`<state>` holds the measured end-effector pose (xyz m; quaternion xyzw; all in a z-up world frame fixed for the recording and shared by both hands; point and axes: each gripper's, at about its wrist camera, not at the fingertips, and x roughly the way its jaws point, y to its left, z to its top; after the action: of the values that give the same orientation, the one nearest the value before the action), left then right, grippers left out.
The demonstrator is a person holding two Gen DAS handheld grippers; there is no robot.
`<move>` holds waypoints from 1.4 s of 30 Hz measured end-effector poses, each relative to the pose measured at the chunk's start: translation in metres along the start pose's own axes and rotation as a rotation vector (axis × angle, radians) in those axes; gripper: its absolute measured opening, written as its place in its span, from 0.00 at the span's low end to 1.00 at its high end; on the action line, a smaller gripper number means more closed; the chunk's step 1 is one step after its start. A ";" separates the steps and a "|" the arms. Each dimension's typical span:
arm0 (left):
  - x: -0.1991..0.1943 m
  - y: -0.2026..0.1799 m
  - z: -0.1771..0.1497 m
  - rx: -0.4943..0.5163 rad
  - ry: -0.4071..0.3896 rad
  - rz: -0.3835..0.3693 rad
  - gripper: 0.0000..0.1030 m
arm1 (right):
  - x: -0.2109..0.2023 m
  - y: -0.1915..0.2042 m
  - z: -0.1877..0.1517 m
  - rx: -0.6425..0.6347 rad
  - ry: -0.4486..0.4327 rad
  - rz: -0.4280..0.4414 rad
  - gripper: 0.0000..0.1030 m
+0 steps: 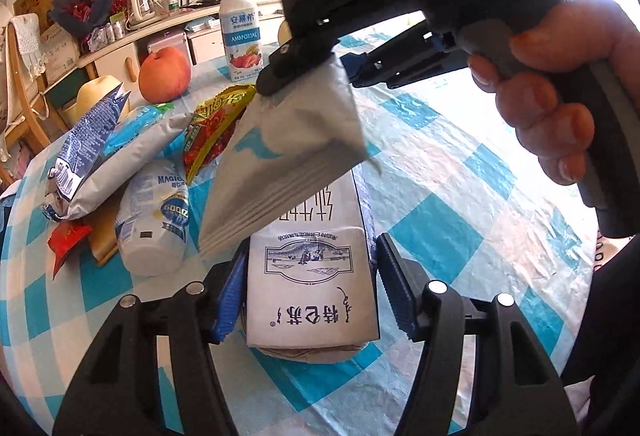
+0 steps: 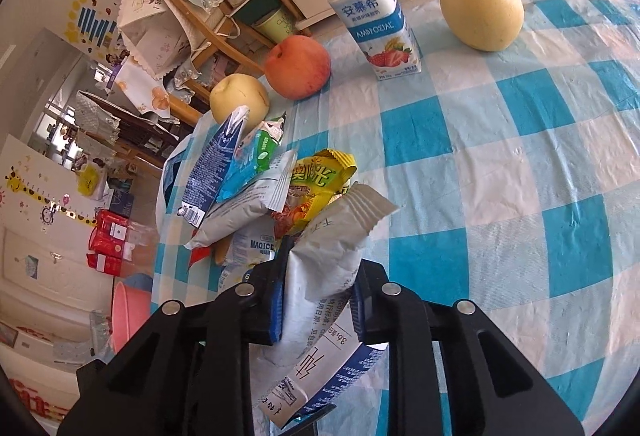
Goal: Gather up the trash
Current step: 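Grasp the white milk carton with the left tool while the right tool grasps the white pouch, then lift the milk carton with the left tool while the right tool lifts the pouch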
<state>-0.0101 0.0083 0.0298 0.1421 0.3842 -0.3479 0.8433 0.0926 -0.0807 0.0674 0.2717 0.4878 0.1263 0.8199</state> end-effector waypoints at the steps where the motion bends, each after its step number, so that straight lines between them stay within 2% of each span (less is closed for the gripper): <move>1: -0.002 0.001 0.000 -0.005 -0.004 -0.005 0.60 | -0.004 0.001 0.001 -0.002 -0.012 0.002 0.26; 12: -0.031 0.027 -0.004 -0.125 -0.068 -0.009 0.60 | -0.045 0.015 0.005 -0.076 -0.164 -0.026 0.21; 27: -0.071 0.055 -0.014 -0.209 -0.128 0.064 0.60 | -0.073 0.049 -0.002 -0.165 -0.275 0.000 0.21; 35: -0.100 0.083 -0.026 -0.309 -0.181 0.157 0.60 | -0.076 0.085 -0.016 -0.268 -0.310 -0.012 0.20; 39: -0.122 0.106 -0.036 -0.401 -0.232 0.260 0.60 | -0.078 0.103 -0.026 -0.313 -0.330 -0.008 0.20; 42: -0.142 0.128 -0.047 -0.523 -0.283 0.359 0.60 | -0.075 0.120 -0.032 -0.341 -0.346 0.003 0.20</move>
<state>-0.0128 0.1918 0.1008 -0.0632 0.3083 -0.1000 0.9439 0.0345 -0.0074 0.1782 0.1478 0.3111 0.1598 0.9251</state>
